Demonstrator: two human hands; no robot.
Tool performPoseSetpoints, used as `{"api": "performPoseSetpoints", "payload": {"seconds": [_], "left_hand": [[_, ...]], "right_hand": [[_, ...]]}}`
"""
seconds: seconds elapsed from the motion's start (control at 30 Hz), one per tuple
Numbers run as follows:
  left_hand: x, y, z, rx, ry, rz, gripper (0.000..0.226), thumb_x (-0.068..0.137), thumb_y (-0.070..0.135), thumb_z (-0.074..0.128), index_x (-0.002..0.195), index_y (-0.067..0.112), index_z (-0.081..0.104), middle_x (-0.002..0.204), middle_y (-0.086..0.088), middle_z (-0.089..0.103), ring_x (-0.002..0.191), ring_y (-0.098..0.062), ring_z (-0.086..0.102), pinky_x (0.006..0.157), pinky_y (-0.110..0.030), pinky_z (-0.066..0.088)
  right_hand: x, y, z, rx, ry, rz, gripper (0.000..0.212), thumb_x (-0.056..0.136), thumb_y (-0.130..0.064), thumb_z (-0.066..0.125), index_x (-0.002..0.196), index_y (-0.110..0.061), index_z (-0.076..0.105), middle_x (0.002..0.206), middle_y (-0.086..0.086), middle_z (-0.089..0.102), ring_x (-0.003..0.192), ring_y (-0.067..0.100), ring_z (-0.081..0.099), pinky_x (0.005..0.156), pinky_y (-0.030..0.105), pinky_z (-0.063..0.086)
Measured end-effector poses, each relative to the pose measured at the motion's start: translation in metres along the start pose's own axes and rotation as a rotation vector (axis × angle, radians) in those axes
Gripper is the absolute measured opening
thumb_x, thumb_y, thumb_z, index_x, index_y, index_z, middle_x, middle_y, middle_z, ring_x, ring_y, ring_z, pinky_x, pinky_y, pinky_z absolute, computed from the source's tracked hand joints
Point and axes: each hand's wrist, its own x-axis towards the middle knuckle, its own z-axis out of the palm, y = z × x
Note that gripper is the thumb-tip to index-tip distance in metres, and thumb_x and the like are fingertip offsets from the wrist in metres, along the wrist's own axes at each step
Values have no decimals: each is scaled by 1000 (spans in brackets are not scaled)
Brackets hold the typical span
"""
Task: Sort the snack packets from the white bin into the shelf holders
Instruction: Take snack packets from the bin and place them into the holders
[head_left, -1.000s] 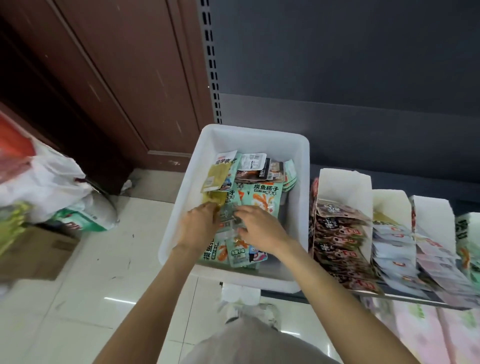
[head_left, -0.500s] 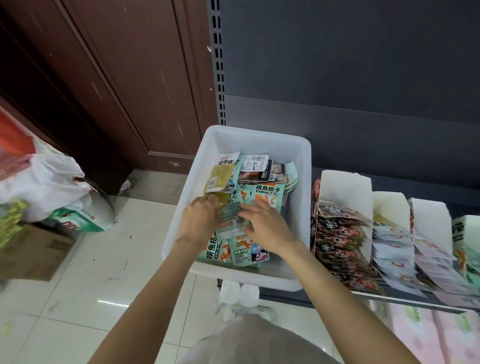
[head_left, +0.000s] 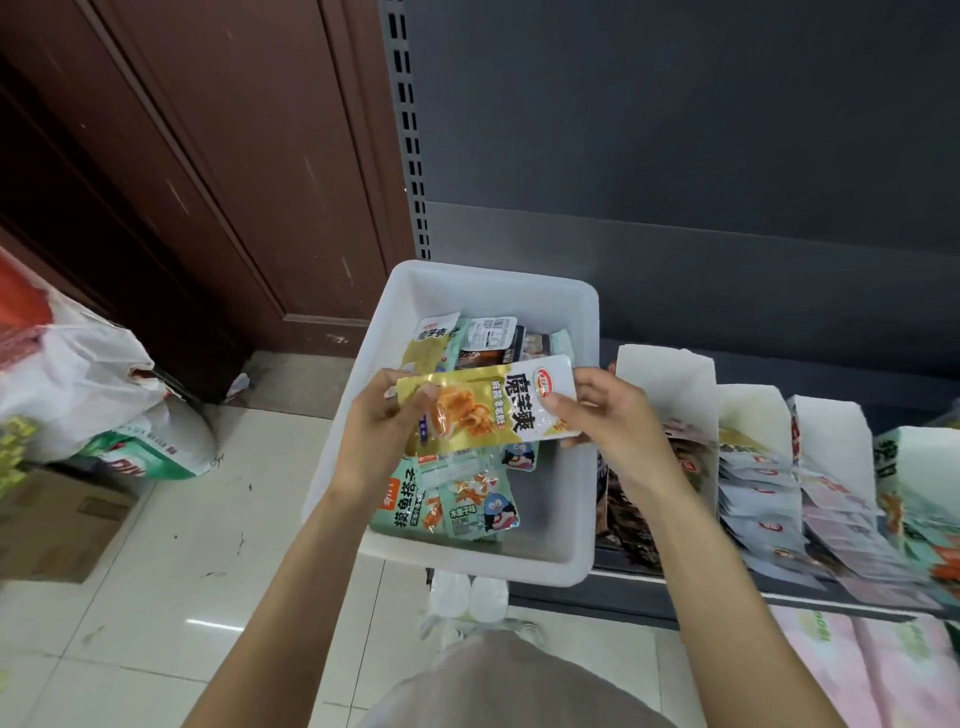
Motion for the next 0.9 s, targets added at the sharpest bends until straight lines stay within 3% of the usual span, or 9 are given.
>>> {"api": "performPoseSetpoints", "payload": {"seconds": [0.1, 0.2, 0.27, 0.37, 0.5, 0.57, 0.67, 0.8, 0.9], "left_hand": [[1, 1, 15, 68, -125, 63, 14, 83, 14, 69, 88, 5, 60, 74, -11, 72, 61, -27, 66, 59, -33, 52], [2, 4, 41, 243, -238, 279, 13, 75, 9, 76, 82, 7, 65, 70, 3, 72, 66, -10, 68, 63, -20, 54], [1, 9, 69, 300, -275, 439, 13, 74, 11, 78, 80, 14, 67, 73, 10, 71, 69, -2, 68, 67, -17, 54], [0, 21, 123, 320, -320, 623, 9, 76, 16, 77, 78, 17, 69, 75, 11, 70, 71, 1, 66, 69, -19, 53], [4, 24, 198, 431, -426, 741, 9, 81, 26, 72, 89, 25, 68, 81, 17, 71, 81, 3, 66, 75, -27, 52], [5, 19, 229, 545, -459, 827, 9, 83, 28, 69, 92, 29, 68, 84, 18, 71, 83, -1, 66, 75, -30, 52], [6, 10, 257, 689, -412, 920, 6, 81, 28, 71, 87, 29, 71, 84, 14, 71, 82, -10, 65, 82, -29, 44], [12, -4, 262, 856, -394, 946, 7, 80, 25, 72, 87, 27, 72, 99, 11, 70, 100, -16, 59, 92, -34, 33], [12, -8, 255, 858, -431, 956, 8, 79, 23, 73, 87, 26, 73, 100, 10, 70, 101, -17, 58, 94, -34, 31]], "right_hand": [[-14, -2, -17, -113, 71, -82, 11, 86, -12, 68, 94, -19, 67, 87, -9, 74, 78, 13, 70, 66, 32, 56], [-37, 1, -47, -410, 334, -293, 8, 90, -29, 65, 90, -21, 66, 76, -12, 68, 69, 10, 62, 62, 32, 51], [-58, -2, -71, -481, 513, -394, 12, 91, -33, 62, 90, -21, 64, 75, -18, 62, 69, 0, 56, 63, 22, 45], [-89, -6, -105, -548, 703, -441, 3, 93, -23, 57, 95, -21, 59, 81, -26, 59, 78, -12, 55, 66, 3, 37], [-115, 3, -149, -663, 902, -396, 15, 93, -20, 55, 95, -7, 61, 80, -8, 56, 73, -3, 49, 67, -1, 35], [-119, 10, -168, -776, 983, -429, 15, 93, -14, 56, 95, -2, 64, 83, -1, 61, 75, 4, 51, 69, 7, 39], [-109, 25, -185, -905, 1011, -478, 12, 93, -12, 57, 95, -4, 67, 86, 6, 68, 73, 23, 61, 68, 30, 43], [-84, 37, -187, -1062, 824, -517, 9, 90, -9, 60, 93, -12, 67, 85, 0, 70, 74, 18, 63, 69, 32, 44], [-62, 41, -185, -1207, 652, -505, 22, 78, 1, 65, 90, -17, 67, 80, -2, 70, 72, 21, 64, 69, 34, 43]]}}
